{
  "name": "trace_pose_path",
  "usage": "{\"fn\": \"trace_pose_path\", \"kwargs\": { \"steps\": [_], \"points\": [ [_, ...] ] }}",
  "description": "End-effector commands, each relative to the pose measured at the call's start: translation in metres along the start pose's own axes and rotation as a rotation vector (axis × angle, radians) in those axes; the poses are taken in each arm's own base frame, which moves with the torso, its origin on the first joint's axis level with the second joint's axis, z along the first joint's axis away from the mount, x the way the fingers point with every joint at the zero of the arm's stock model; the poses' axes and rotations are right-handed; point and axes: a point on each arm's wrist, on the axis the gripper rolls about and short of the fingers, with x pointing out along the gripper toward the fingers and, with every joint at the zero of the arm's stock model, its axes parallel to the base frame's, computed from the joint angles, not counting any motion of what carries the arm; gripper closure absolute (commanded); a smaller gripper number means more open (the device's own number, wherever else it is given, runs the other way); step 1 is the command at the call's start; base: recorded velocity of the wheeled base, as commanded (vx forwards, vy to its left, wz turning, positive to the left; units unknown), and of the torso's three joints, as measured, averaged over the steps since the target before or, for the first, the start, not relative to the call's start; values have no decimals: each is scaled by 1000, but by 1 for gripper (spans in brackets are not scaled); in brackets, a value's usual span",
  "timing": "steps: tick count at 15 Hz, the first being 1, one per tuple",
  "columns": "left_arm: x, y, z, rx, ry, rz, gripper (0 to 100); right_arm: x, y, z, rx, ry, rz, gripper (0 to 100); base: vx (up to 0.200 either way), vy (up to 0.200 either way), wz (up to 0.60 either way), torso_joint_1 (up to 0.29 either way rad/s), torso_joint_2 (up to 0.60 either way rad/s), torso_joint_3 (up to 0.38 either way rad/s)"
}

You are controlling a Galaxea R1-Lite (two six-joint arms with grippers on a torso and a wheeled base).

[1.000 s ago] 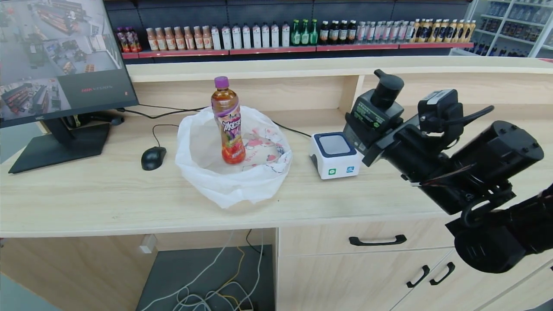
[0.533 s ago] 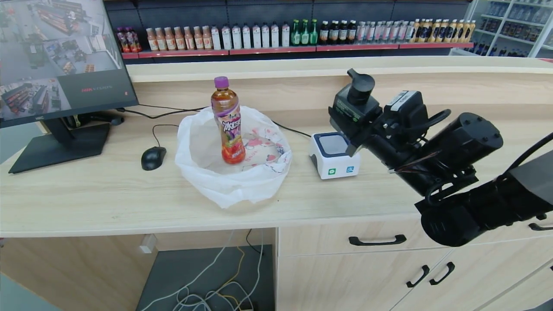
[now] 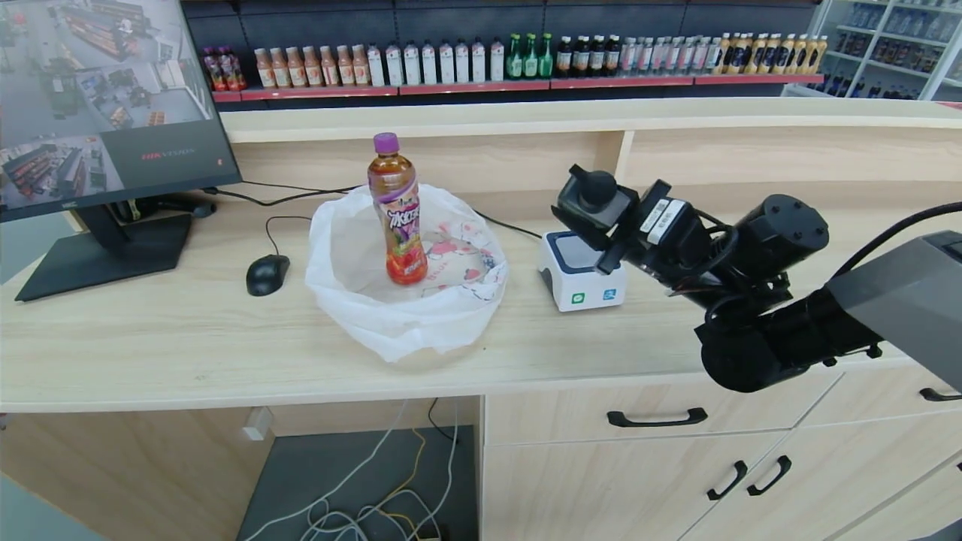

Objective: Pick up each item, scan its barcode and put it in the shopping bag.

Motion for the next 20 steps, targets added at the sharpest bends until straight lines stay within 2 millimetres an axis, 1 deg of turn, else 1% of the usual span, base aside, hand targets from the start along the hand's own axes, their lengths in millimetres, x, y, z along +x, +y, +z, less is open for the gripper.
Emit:
{"fn": "trace_pose_path", "kwargs": {
  "steps": [1,3,4,9,20],
  "points": [
    [0,0,0,0,0,1,0,-13,1,-26,-18,32,32,100,0,0,0,0,0,0],
    [0,0,0,0,0,1,0,-18,-7,-36,-41,27,38,100,0,0,0,0,0,0],
    [0,0,0,0,0,1,0,-17,-6,-43,-45,26,36,100,0,0,0,0,0,0],
    [0,0,0,0,0,1,0,-12,-5,-55,-57,12,24,100,0,0,0,0,0,0],
    [0,0,0,0,0,1,0,-13,-5,-56,-58,16,25,100,0,0,0,0,0,0]
  ]
}}
